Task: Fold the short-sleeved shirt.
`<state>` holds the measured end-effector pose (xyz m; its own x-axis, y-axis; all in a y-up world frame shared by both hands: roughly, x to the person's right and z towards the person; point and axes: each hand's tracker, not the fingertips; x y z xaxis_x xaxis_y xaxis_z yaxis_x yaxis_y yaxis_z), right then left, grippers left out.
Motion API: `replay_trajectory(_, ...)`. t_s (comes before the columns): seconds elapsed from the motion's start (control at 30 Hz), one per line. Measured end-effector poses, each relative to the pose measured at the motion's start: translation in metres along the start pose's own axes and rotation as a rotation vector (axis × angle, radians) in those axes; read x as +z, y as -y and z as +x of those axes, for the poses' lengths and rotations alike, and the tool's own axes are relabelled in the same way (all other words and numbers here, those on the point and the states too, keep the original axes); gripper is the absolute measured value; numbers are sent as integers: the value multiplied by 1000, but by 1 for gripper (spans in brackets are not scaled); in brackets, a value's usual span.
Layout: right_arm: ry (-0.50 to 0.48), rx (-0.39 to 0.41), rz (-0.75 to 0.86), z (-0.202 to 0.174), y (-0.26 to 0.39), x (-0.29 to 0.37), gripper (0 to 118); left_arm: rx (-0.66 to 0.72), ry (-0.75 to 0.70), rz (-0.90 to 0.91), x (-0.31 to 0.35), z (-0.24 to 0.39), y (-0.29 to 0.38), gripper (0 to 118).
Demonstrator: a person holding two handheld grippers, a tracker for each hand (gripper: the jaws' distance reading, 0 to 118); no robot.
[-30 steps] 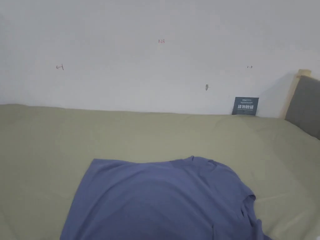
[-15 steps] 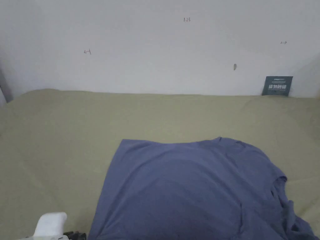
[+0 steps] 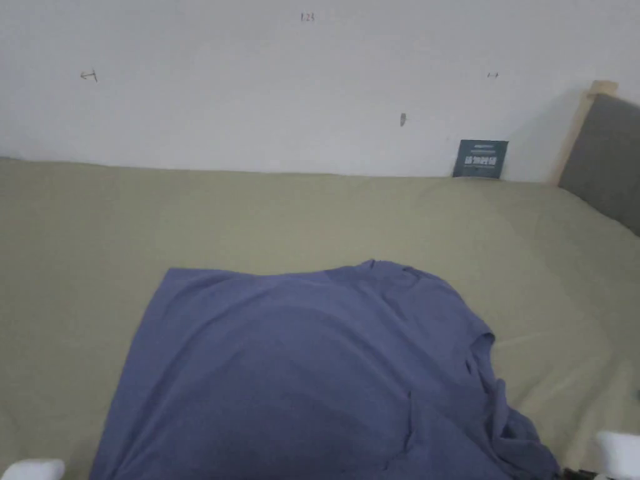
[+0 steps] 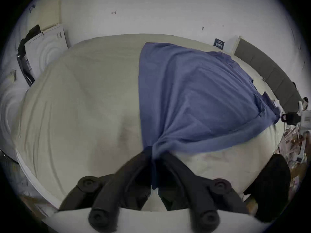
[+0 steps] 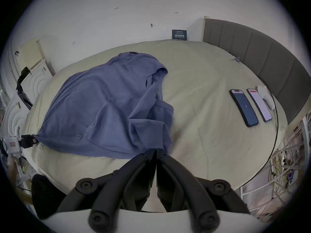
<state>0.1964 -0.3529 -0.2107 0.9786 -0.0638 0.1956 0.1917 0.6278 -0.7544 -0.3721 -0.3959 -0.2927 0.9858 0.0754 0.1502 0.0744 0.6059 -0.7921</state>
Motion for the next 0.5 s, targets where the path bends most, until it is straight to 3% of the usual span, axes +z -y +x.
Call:
replay_trajectory(0.07,9,4,2,6,-1,-5,8,59,50,11,0,-9,0,5)
replay_trajectory(0.1,15,11,3,10,-2,-8,29,54,44,21,2,-10,-1,5)
replay_trajectory(0.17,19,18,13,14,-2,-13,89,41,42,42,3,-8,-2,5)
replay_trajectory(0.2,18,23,14,16,-3,-18,111,34,42,57,6,-10,0,5)
replay_trajectory(0.33,-47,22,4,16,-3,-31,98,30,46,57,6,-8,-3,5)
replay_trajectory(0.4,-36,70,-32,8,-5,-37,83,28,42,58,6,-6,-4,5)
replay_trajectory(0.43,-28,98,-38,6,-4,-35,83,29,43,59,6,-6,-4,5)
replay_trajectory(0.47,-16,151,-31,3,-3,-32,51,32,43,61,8,-6,-3,5)
replay_trajectory(0.5,11,193,-28,0,-1,-31,10,39,44,63,9,-6,-3,5)
